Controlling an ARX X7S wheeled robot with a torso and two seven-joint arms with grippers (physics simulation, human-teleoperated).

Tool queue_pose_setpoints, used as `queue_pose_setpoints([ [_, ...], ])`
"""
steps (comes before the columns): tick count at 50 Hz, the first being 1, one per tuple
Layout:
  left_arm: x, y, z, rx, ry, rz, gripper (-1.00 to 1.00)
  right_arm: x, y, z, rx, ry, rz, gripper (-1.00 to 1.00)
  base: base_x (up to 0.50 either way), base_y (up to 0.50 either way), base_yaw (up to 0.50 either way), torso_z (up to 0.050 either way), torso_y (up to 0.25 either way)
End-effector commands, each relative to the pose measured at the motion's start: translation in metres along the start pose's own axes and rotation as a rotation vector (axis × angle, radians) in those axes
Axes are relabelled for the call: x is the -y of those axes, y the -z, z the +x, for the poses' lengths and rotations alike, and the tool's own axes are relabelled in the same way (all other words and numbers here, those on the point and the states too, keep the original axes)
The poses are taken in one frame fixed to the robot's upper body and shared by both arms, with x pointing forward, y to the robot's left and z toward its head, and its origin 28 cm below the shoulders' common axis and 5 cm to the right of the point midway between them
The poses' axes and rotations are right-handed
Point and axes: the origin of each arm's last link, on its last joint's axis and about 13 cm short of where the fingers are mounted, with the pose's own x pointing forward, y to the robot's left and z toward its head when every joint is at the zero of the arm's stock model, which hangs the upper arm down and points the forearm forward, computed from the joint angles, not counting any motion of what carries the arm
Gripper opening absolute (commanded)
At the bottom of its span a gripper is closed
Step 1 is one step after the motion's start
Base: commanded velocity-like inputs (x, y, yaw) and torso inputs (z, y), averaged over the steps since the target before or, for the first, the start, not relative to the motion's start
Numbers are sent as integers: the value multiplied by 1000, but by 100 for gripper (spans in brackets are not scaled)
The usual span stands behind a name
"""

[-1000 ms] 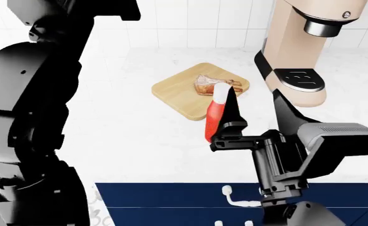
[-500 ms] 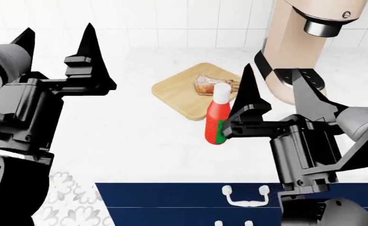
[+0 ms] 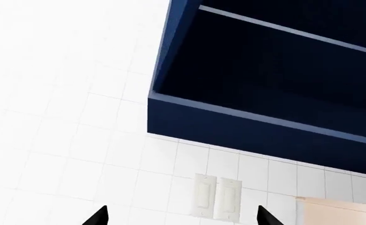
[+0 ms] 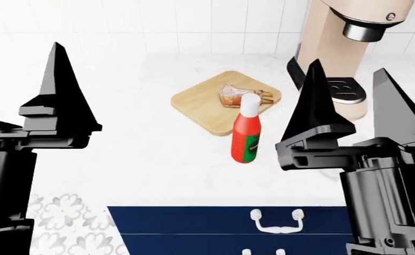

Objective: Pick the lamb chop from the plate and place it on the cutting board. Then pick the condiment bottle from the cabinet and place it next to the cutting board.

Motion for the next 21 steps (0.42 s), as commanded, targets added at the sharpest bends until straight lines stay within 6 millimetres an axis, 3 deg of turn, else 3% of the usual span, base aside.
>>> queue_pose_setpoints([
  [1,1,-12,-8,54,-8,-29,100,-1,-12,-10,18,14,28,100,0,0,0,0,0],
  [21,8,-33,-17,116,13,-45,100,-9,-41,-24,107,-4,44,100,0,0,0,0,0],
])
